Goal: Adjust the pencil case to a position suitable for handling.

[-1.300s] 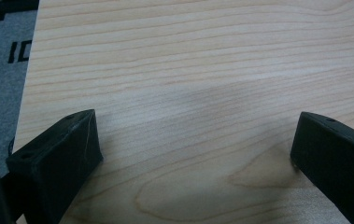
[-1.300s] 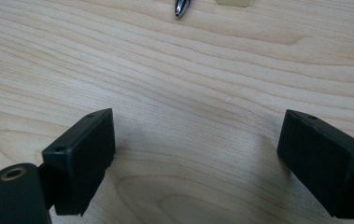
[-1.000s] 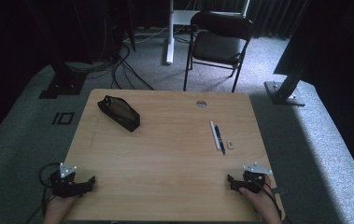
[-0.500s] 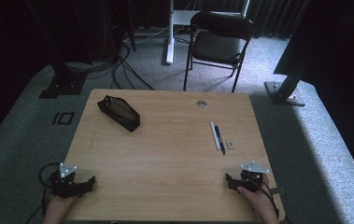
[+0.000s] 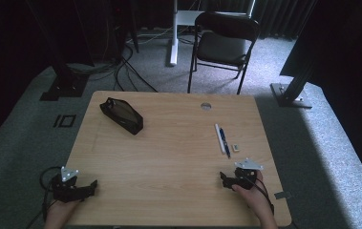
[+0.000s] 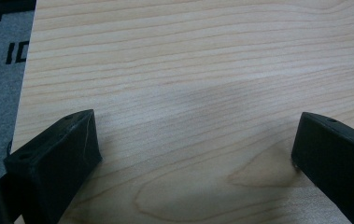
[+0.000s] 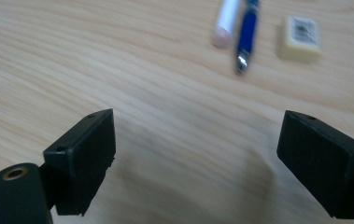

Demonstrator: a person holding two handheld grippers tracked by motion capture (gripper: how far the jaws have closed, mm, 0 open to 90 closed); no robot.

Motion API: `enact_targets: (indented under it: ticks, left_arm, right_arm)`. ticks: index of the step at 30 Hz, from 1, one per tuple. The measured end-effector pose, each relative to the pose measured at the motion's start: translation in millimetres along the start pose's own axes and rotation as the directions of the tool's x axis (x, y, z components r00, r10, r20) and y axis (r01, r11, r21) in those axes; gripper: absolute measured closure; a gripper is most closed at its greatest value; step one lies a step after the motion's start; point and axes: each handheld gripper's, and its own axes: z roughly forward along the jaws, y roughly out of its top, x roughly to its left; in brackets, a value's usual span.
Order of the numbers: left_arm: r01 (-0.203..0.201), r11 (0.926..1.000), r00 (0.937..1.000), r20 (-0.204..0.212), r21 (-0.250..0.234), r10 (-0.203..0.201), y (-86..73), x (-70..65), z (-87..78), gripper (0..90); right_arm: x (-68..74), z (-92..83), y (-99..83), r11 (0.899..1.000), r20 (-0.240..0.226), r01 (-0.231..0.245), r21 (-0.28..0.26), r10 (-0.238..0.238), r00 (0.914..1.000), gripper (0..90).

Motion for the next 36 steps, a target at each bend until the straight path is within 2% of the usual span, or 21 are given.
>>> enact_targets:
  ticks: [11,13,14,24,36]
  left_arm:
    - [-0.001,1.0,1.0,0.0,0.001,0.001,0.0,0.0,-0.1,1.2]
    - [0.0,1.0,1.0,0.0,0.001,0.0,0.0,0.0,-0.1,1.2]
    - [0.0,1.0,1.0,0.0,0.001,0.0,0.0,0.0,-0.1,1.2]
    - [0.001,1.0,1.0,0.0,0.0,-0.001,0.0,-0.1,0.0,1.2]
    - [0.001,1.0,1.0,0.0,0.0,-0.001,0.0,-0.1,0.0,1.2]
  right_arm:
    - [29.3,21.9,28.9,0.999,-0.073,0.043,-0.031,-0.045,0.9963,11.4]
    - [31.1,23.5,31.2,0.998,-0.078,0.048,-0.033,-0.05,0.9957,11.4]
    - [34.6,26.7,35.7,0.997,-0.079,0.066,-0.033,-0.069,0.9945,13.4]
    - [46.8,39.9,52.2,0.995,-0.116,0.079,-0.053,-0.084,0.9896,13.2]
    - [71.0,55.6,71.3,0.986,-0.177,0.116,-0.116,-0.135,0.9748,13.0]
